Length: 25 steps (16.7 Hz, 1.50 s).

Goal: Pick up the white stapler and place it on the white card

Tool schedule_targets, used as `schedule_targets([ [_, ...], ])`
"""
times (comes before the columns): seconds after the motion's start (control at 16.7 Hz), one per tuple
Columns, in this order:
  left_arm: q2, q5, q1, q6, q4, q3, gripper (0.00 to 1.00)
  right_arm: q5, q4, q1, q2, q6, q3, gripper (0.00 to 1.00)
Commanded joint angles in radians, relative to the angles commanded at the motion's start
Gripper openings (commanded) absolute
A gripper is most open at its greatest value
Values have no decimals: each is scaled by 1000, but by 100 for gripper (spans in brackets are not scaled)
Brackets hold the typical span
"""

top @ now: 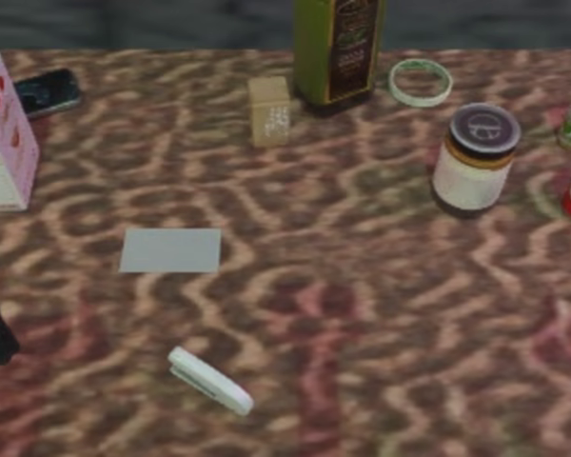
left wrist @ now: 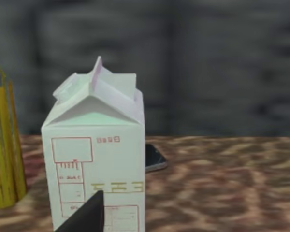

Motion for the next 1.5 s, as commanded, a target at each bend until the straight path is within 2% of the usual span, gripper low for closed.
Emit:
schedule_targets([
  [0.24,32,2,-18,32,-24,32,100,0,0,0,0,0,0,100],
  [0.42,158,3,-80,156,-114,146,100,0,0,0,0,0,0,100],
  [0.66,472,1,-203,434,-309,374,100,0,0,0,0,0,0,100],
  [1.14,1292,-2,-491,1079,-777,871,100,0,0,0,0,0,0,100],
  [1.5,1657,-1,-640,1401,-1001,1149,100,0,0,0,0,0,0,100],
])
